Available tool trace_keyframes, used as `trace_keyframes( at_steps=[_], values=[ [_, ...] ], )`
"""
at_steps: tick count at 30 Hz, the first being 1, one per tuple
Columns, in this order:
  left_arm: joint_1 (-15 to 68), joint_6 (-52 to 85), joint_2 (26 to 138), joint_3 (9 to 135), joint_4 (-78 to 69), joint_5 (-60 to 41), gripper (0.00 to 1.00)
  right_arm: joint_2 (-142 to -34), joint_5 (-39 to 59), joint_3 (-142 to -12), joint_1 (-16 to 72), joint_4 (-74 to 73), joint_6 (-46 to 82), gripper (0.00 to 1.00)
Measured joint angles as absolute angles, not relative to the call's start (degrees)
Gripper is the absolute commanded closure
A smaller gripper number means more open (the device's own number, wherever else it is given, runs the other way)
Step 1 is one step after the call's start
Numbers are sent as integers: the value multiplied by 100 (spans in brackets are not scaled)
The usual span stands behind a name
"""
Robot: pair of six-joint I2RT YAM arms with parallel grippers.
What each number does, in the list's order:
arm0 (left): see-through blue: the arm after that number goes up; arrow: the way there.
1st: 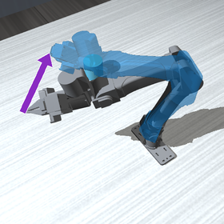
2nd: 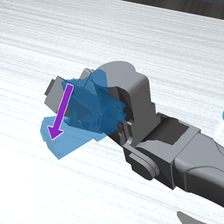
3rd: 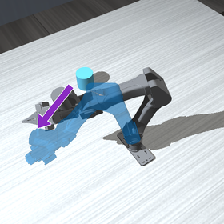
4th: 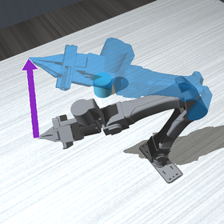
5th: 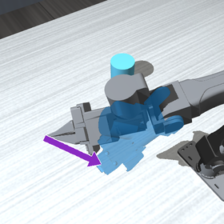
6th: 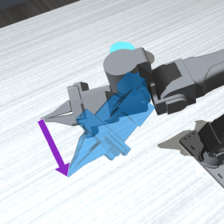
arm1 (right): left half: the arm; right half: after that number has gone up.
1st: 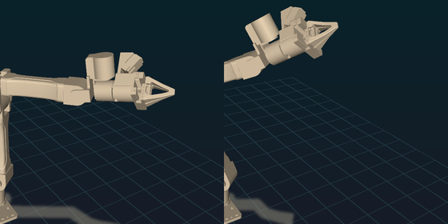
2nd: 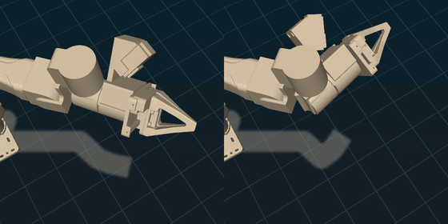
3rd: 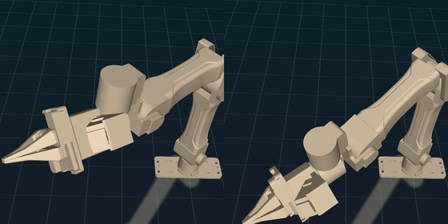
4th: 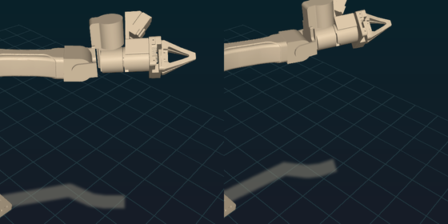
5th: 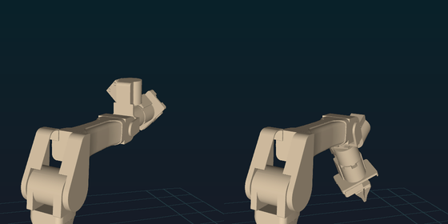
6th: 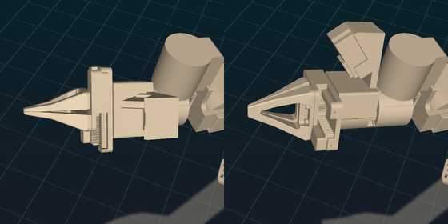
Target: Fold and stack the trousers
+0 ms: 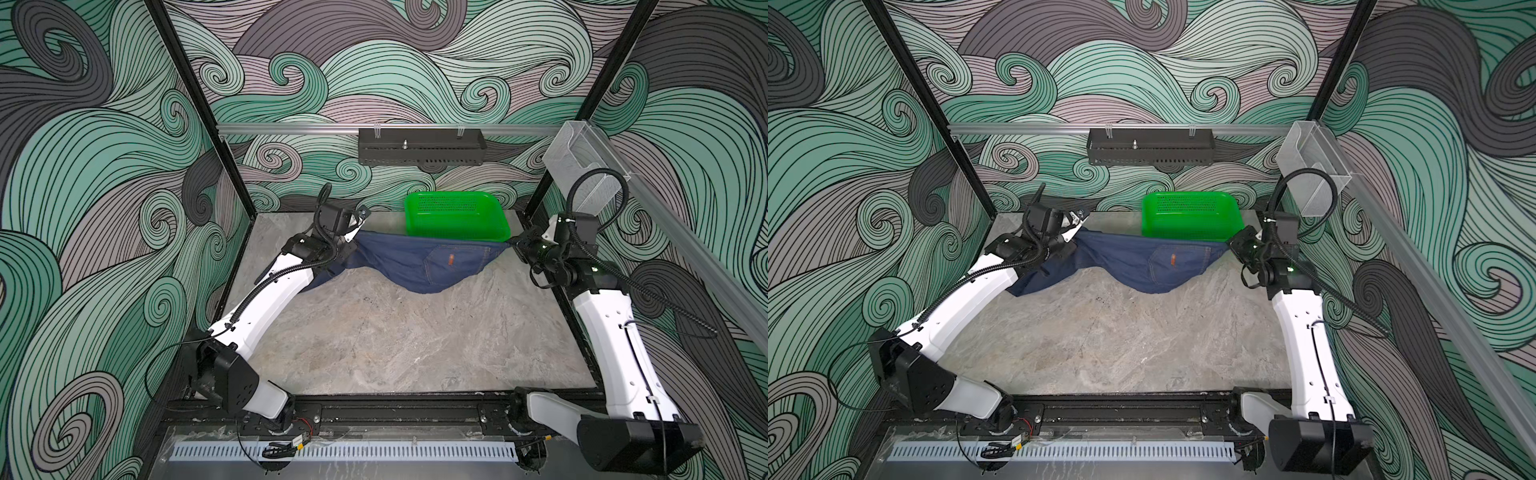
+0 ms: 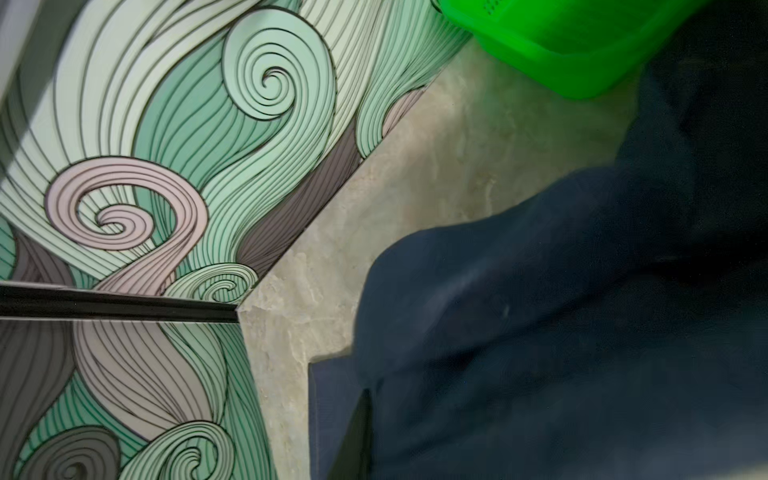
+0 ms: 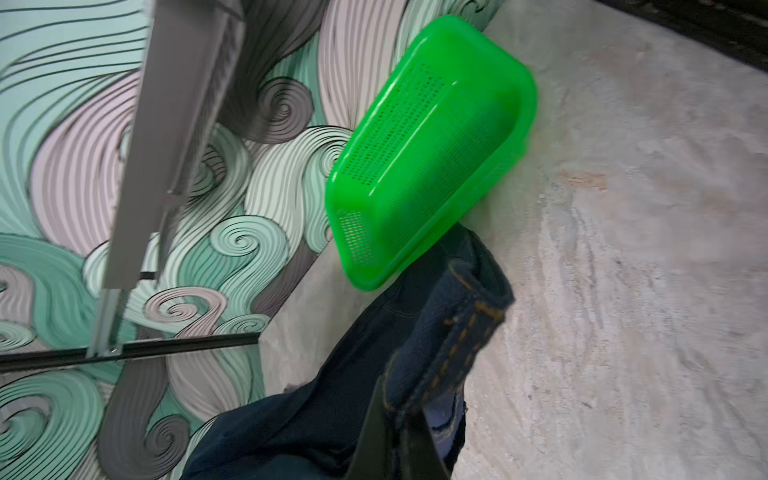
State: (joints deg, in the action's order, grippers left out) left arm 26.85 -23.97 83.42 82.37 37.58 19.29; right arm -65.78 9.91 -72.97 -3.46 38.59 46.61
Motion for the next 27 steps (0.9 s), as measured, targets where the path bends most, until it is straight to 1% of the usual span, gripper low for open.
trace_keyframes(
  at_steps=[2,5,7,12,16,20,24,26,27],
  values=[
    [2687,-1966,8160,8121,4082,1887,41,-6471,864,-6971,-464,3879,4589,100],
    [2685,-1210,7673,7839,4386,1894,29,-6274,650,-6499,-561,3938,4466,100],
    [2665,-593,7196,7553,4508,1951,24,-6123,508,-6215,-611,3994,4372,100],
    [2401,1061,6259,7100,4998,2123,23,-5607,95,-5522,-788,4121,4191,100],
    [1970,2206,6020,6455,5118,2001,23,-5323,-95,-5081,-919,4185,4171,100],
    [1280,3076,6027,5500,4971,1457,23,-5299,-117,-4921,-963,4230,4174,100],
    [521,3889,5959,4613,4528,801,28,-5225,-75,-4904,-963,4226,4195,100],
    [228,4316,5817,4215,4239,513,32,-5188,-10,-4904,-963,4224,4217,100],
    [106,4541,5734,4012,4062,362,36,-5179,21,-4904,-963,4222,4226,100]
  ],
)
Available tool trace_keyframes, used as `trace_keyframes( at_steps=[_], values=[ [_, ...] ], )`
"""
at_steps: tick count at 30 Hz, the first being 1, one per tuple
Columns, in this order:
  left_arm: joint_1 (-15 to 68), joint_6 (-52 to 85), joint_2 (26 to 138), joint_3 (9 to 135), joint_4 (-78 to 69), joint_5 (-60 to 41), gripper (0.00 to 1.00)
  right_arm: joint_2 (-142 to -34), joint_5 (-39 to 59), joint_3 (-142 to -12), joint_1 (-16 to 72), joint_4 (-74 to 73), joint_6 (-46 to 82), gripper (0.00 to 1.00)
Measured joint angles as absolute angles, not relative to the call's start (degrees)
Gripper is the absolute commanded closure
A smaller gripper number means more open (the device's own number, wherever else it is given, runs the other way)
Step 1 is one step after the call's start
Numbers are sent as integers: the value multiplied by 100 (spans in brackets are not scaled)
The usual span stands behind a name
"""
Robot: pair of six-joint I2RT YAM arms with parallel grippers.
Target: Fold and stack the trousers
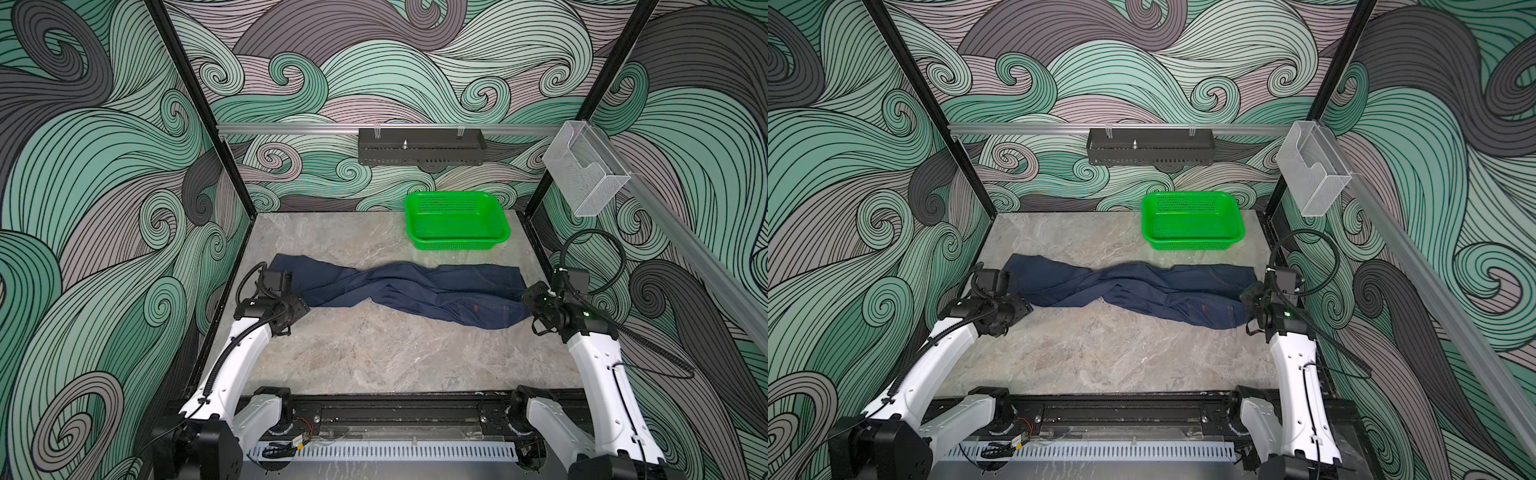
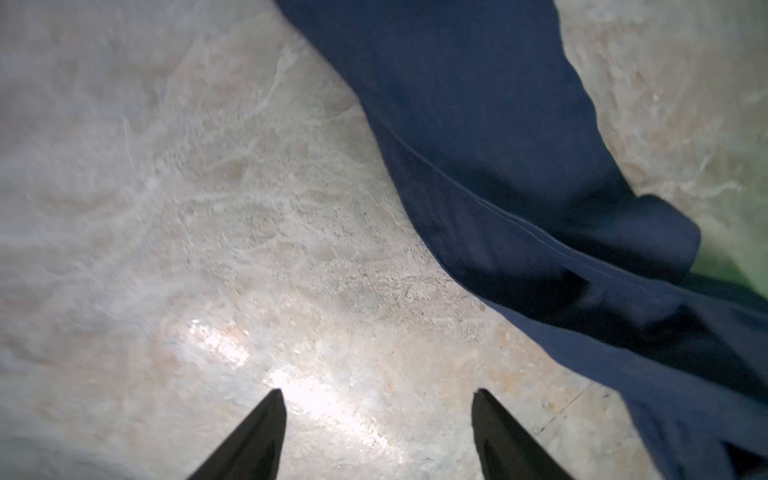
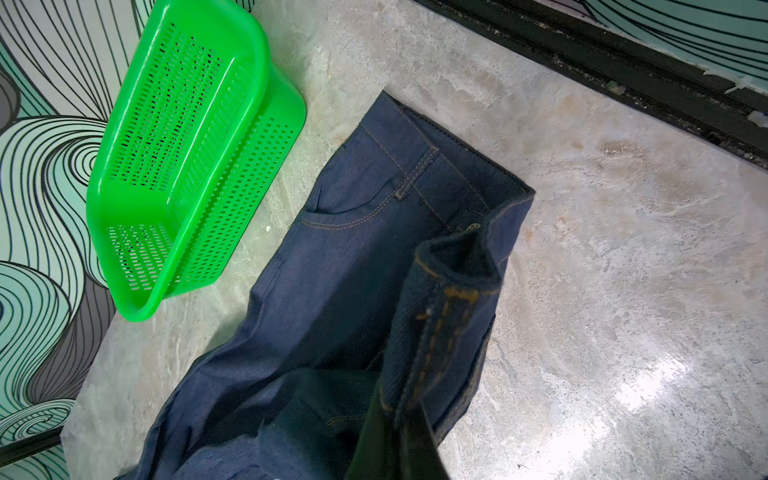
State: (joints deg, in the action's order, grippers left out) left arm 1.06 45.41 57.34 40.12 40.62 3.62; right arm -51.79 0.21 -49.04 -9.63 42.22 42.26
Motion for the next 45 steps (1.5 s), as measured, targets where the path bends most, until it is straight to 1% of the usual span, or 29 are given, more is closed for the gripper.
trace_keyframes(
  at_steps=[3,5,9,15,20,25,28,38,40,43,44,45],
  values=[
    [-128,5262,5621,3485,3492,3,42,-5177,95,-4904,-963,4213,4261,100],
    [-189,5690,5677,3234,3148,-145,44,-5177,148,-4904,-963,4191,4276,100],
    [-220,6554,5953,2912,2456,-357,44,-5236,224,-4904,-963,4097,4333,100],
    [-224,7491,6650,2799,1503,-690,40,-5277,311,-4895,-967,3944,4401,100],
    [-226,7922,7358,2801,792,-1009,38,-5277,370,-4805,-987,3848,4436,100],
    [-231,8208,7614,2803,233,-1072,38,-5280,419,-4805,-989,3798,4445,100],
    [-231,8320,7719,2818,67,-1070,40,-5299,456,-4805,-989,3780,4445,100],
    [-189,8621,8305,2882,-805,-1125,56,-5356,493,-4805,-998,3739,4499,100],
    [-174,8670,8447,2899,-1031,-1153,60,-5360,513,-4805,-1000,3719,4521,100],
    [-139,8724,8663,2945,-1262,-1208,74,-5371,567,-4805,-1013,3688,4554,100],
    [-130,8750,8733,2956,-1326,-1225,81,-5371,593,-4805,-1024,3680,4567,100],
    [-123,8774,8801,2963,-1380,-1249,91,-5376,609,-4805,-1028,3673,4569,100]
  ],
)
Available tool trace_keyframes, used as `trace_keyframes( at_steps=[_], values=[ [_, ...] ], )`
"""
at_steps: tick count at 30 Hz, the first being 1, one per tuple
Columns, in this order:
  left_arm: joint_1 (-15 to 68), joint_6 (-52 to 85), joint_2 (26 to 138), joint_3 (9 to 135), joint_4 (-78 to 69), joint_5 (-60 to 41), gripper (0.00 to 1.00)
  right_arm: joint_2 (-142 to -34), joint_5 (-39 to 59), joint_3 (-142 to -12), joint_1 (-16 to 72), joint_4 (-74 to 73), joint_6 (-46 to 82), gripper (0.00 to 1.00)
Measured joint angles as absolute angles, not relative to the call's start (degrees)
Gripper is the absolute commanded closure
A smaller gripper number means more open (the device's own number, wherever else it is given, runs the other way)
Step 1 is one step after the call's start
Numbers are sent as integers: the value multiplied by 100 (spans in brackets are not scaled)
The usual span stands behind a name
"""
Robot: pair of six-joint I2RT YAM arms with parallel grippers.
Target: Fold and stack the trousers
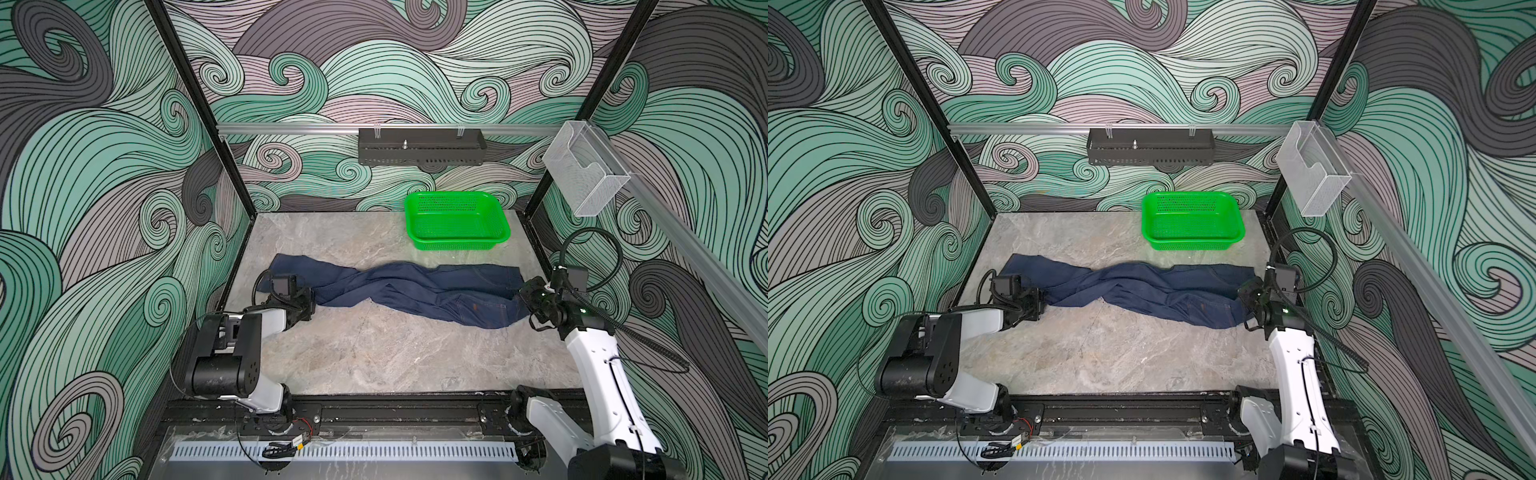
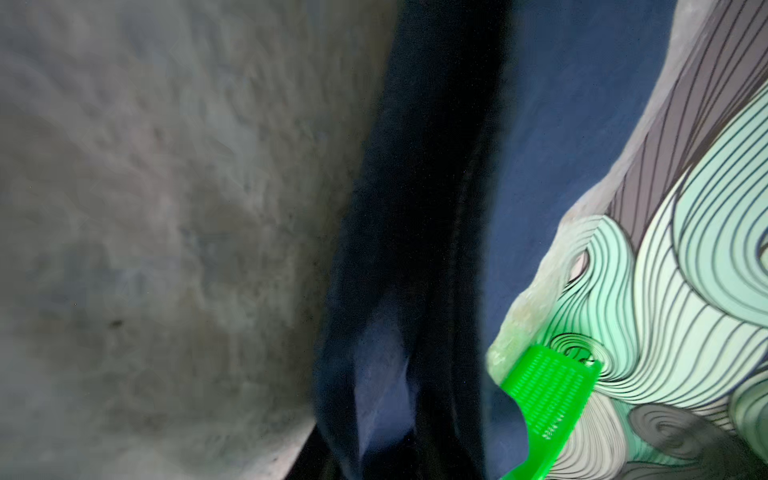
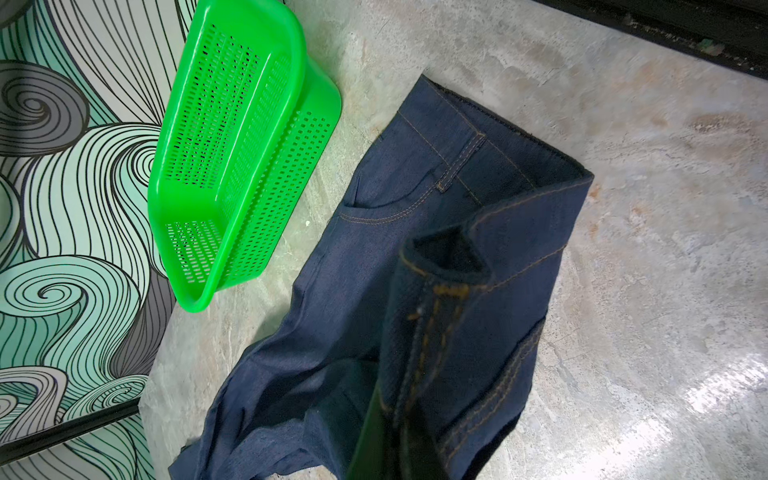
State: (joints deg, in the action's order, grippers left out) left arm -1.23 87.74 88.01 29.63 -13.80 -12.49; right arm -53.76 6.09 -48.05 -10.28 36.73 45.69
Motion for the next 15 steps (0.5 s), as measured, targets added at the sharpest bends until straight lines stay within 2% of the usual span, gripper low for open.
trace_keyframes(
  at_steps=[1,2,6,9,15],
  values=[
    [-121,8785,8847,2967,-1411,-1256,99,-5380,622,-4805,-1033,3664,4576,100],
    [-121,8801,8908,2965,-1428,-1273,100,-5391,642,-4805,-1046,3658,4587,100],
    [-211,8761,8958,3015,-1455,-1380,100,-5443,692,-4805,-1109,3656,4617,100],
    [-515,8495,8799,3317,-711,-1450,100,-5507,742,-4847,-1190,3669,4637,100],
    [-1752,7474,8066,5310,1214,-1581,100,-5771,812,-5354,-1520,3662,4757,100]
  ],
)
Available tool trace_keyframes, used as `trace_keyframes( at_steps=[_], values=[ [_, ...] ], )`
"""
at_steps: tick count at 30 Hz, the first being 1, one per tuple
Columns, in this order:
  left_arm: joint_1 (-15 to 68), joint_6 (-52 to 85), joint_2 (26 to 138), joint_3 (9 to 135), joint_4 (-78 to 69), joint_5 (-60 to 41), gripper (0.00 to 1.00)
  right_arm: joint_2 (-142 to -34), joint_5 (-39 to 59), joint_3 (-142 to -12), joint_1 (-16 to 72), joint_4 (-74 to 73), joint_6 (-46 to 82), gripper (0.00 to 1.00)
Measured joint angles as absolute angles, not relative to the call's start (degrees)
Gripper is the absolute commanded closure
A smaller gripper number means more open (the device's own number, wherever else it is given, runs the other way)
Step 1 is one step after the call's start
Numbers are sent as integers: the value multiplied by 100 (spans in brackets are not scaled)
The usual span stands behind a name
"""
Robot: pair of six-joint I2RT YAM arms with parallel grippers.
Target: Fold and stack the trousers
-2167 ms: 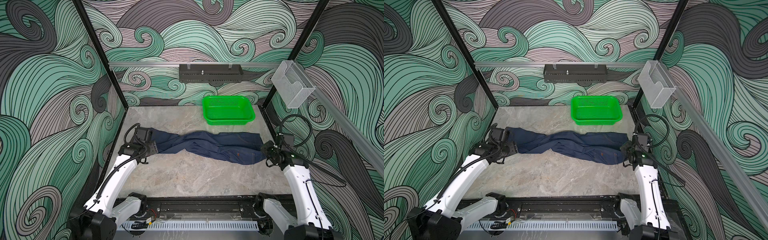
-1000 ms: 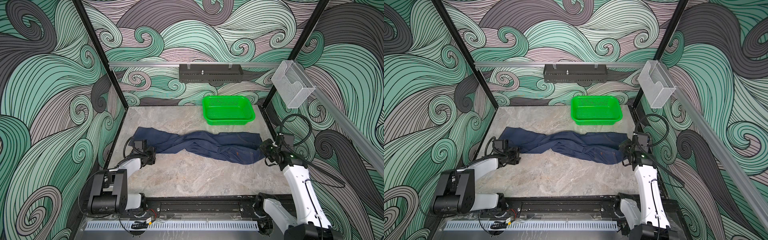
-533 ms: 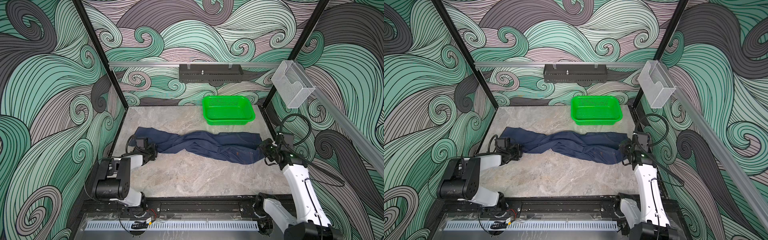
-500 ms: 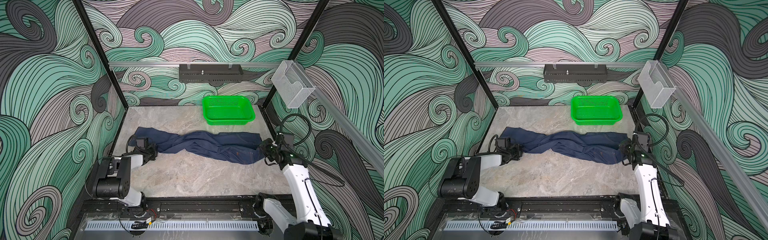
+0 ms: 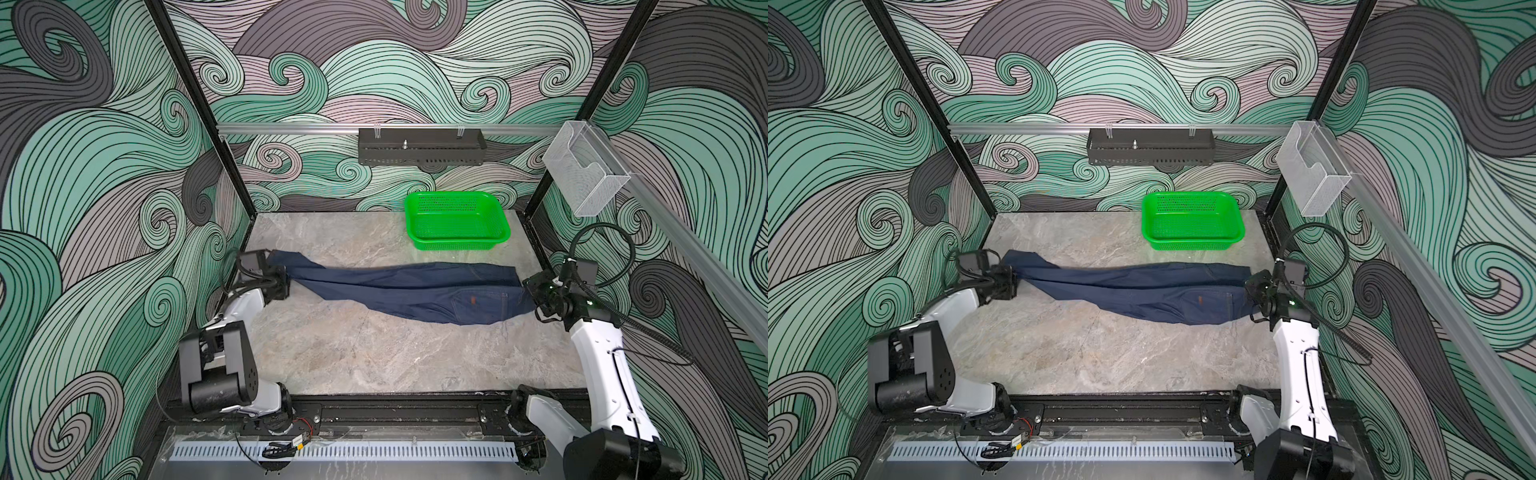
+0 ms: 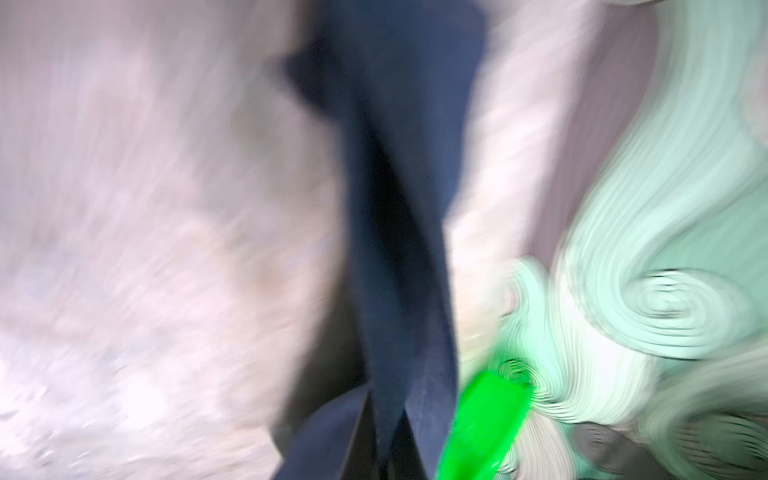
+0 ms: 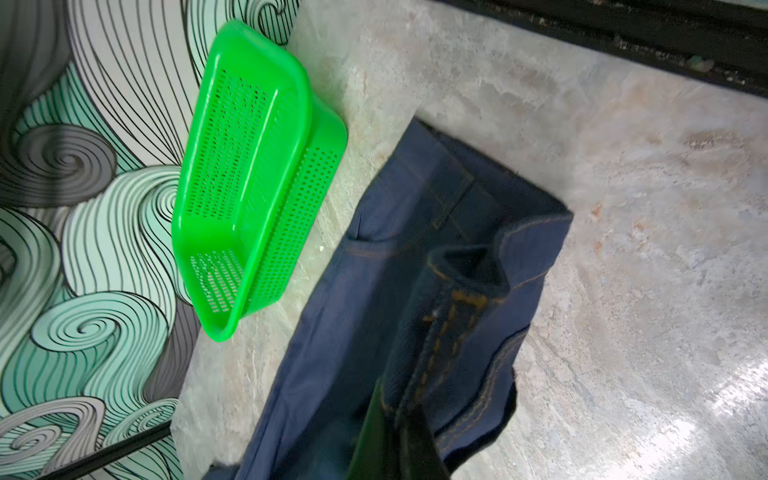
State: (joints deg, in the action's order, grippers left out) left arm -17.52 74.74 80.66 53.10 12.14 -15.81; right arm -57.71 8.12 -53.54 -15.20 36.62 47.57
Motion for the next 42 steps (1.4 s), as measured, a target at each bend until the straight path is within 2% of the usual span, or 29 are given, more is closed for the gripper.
trace_keyframes(
  at_steps=[4,8,17,24,29,33,37,42],
  values=[
    [-2290,6928,7725,6386,1857,-2056,100,-5887,1288,-5566,-1559,3586,4895,100],
    [-2530,6652,7723,6556,2143,-2469,100,-6075,1485,-5572,-1562,3395,5037,100],
    [-2596,6497,8958,7002,2633,-3052,100,-6991,1623,-5791,-1573,3002,5312,100],
    [-2521,6525,9518,9006,3131,-3520,100,-7671,1968,-7299,-1533,3022,5489,100],
    [-2495,6386,9424,10020,3221,-3693,100,-7389,1999,-7813,-1584,2884,5492,100],
    [-2512,6099,8912,9341,3245,-3754,100,-6838,1951,-7214,-1831,2805,5472,100],
    [-2742,5841,8141,7653,3400,-3789,100,-6383,1817,-6060,-2086,2926,5446,100],
    [-3485,5636,7183,5883,3885,-3800,100,-5927,1708,-4932,-2324,3489,5358,100]
  ],
)
